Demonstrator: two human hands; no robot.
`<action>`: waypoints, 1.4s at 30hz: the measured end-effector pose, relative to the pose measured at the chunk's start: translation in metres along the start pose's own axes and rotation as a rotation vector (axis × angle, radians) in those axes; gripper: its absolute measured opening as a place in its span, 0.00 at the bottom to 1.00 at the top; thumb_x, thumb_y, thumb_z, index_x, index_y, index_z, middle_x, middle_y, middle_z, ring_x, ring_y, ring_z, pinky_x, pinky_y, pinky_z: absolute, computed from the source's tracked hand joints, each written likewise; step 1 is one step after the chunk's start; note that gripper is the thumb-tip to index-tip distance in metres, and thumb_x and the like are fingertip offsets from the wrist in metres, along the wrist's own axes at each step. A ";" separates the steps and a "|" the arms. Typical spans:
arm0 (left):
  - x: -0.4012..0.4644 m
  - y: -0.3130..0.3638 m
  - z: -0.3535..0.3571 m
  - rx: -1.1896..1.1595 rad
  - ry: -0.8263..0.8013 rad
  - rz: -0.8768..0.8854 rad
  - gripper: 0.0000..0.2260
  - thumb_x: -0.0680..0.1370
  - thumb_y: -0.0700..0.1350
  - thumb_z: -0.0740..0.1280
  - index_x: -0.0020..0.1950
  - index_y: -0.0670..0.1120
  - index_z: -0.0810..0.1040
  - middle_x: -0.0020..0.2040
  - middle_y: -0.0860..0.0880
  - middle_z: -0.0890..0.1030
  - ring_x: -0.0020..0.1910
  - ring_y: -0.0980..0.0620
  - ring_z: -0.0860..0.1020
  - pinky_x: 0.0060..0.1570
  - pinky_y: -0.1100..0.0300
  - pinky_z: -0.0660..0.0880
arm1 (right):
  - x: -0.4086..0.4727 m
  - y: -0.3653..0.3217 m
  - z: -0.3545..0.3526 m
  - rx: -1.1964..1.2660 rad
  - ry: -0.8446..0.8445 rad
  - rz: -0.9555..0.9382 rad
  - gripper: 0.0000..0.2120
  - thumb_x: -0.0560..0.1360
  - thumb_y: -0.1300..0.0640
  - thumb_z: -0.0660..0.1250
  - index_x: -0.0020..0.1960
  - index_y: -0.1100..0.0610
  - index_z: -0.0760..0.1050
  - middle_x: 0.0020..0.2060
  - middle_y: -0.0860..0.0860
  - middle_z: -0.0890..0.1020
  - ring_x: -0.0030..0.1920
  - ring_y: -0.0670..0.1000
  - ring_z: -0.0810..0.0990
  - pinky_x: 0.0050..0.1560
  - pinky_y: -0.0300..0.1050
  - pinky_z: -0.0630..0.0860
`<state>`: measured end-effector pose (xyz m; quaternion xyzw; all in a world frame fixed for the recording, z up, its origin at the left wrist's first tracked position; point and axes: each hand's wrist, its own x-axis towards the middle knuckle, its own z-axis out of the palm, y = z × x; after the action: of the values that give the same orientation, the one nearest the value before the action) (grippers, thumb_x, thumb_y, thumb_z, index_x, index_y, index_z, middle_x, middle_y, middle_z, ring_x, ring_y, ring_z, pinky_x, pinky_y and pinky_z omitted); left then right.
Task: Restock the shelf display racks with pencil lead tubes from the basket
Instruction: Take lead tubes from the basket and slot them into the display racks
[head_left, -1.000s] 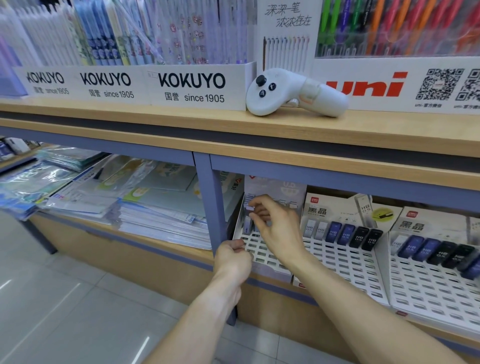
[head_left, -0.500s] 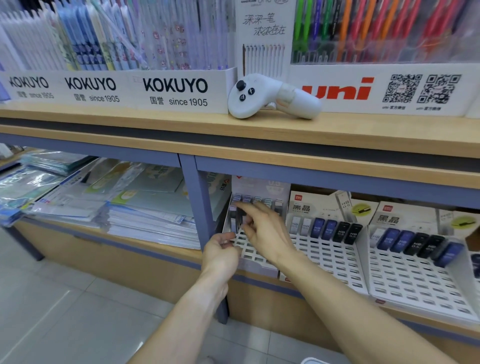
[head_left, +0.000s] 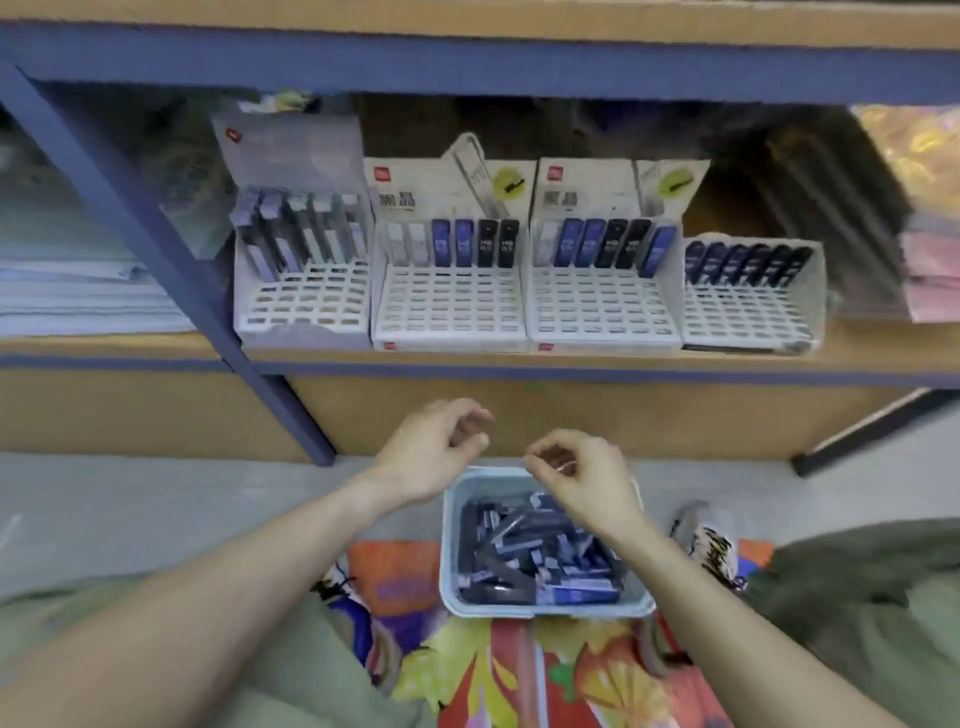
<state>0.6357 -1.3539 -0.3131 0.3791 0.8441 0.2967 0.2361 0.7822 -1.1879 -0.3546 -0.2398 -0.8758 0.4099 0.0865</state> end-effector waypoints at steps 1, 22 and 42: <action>0.000 -0.002 0.015 0.052 -0.061 0.010 0.13 0.81 0.48 0.68 0.66 0.52 0.78 0.55 0.52 0.80 0.54 0.54 0.78 0.58 0.56 0.74 | -0.009 0.020 0.003 -0.008 -0.018 0.065 0.05 0.75 0.53 0.75 0.41 0.46 0.81 0.36 0.41 0.83 0.37 0.39 0.81 0.41 0.34 0.74; 0.016 -0.076 0.201 0.296 -0.292 -0.256 0.34 0.80 0.52 0.68 0.80 0.43 0.57 0.72 0.41 0.71 0.71 0.42 0.69 0.72 0.50 0.67 | -0.007 0.132 0.057 -0.402 -0.389 0.257 0.30 0.77 0.57 0.70 0.77 0.52 0.64 0.72 0.53 0.73 0.71 0.59 0.69 0.70 0.50 0.68; 0.021 -0.088 0.230 0.283 -0.343 -0.099 0.14 0.84 0.50 0.61 0.67 0.46 0.68 0.63 0.46 0.75 0.63 0.45 0.73 0.63 0.51 0.72 | 0.008 0.152 0.057 -0.242 -0.405 0.243 0.13 0.73 0.62 0.74 0.56 0.52 0.82 0.51 0.49 0.78 0.51 0.52 0.79 0.47 0.40 0.69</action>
<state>0.7225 -1.3105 -0.5402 0.4112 0.8425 0.0946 0.3349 0.8080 -1.1394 -0.5075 -0.2649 -0.8825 0.3494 -0.1699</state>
